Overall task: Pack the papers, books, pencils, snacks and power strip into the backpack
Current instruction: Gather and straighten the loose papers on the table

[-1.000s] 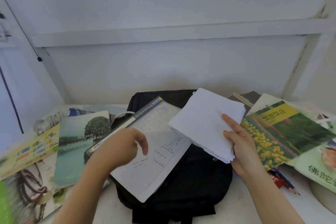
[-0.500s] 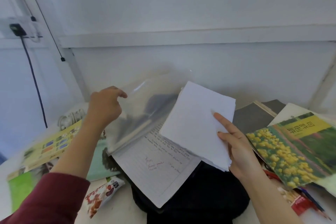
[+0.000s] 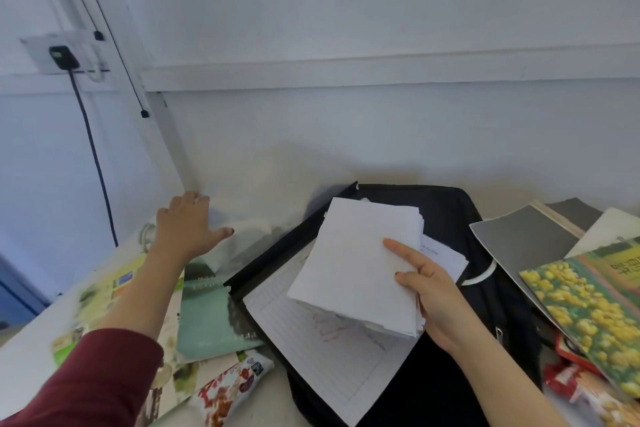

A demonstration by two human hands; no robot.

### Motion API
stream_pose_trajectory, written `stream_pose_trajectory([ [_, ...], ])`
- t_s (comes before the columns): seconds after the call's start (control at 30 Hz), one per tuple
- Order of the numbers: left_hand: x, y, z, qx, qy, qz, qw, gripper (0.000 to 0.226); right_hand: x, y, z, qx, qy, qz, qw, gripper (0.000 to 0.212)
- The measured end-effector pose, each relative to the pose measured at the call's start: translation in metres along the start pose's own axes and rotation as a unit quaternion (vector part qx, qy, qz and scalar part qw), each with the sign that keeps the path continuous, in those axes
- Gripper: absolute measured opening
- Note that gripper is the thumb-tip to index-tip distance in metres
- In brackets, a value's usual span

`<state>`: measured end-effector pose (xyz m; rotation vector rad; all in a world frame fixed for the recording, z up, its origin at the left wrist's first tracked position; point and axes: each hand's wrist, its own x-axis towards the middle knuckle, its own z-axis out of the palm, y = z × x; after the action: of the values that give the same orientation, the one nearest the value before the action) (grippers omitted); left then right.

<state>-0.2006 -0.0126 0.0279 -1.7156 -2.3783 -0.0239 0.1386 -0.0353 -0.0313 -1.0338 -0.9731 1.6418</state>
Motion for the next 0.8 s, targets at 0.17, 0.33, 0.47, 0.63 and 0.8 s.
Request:
stream_pose_trajectory([
  [0.17,0.002,0.003,0.013,-0.069,-0.008,0.052,0.996,0.086,0.007,0.004,0.012,-0.021,0.008,0.025,0.999,0.047],
  [0.33,-0.001,0.011,0.016,-0.143,-0.007,0.131,0.981,0.099,0.013,0.008,0.014,-0.039,0.032,0.055,0.997,0.046],
  [0.47,-0.001,0.014,0.017,-0.233,-0.061,0.179,0.954,0.069,0.016,0.012,0.016,-0.027,0.049,0.067,0.996,0.046],
  [0.63,0.004,0.010,0.027,-0.271,-0.013,0.161,0.949,0.030,0.016,0.013,0.020,-0.006,0.065,0.074,0.995,0.046],
  [0.8,0.006,0.003,0.035,-0.210,-0.006,0.208,0.955,0.050,0.012,0.006,0.025,-0.005,0.063,0.039,0.997,0.048],
])
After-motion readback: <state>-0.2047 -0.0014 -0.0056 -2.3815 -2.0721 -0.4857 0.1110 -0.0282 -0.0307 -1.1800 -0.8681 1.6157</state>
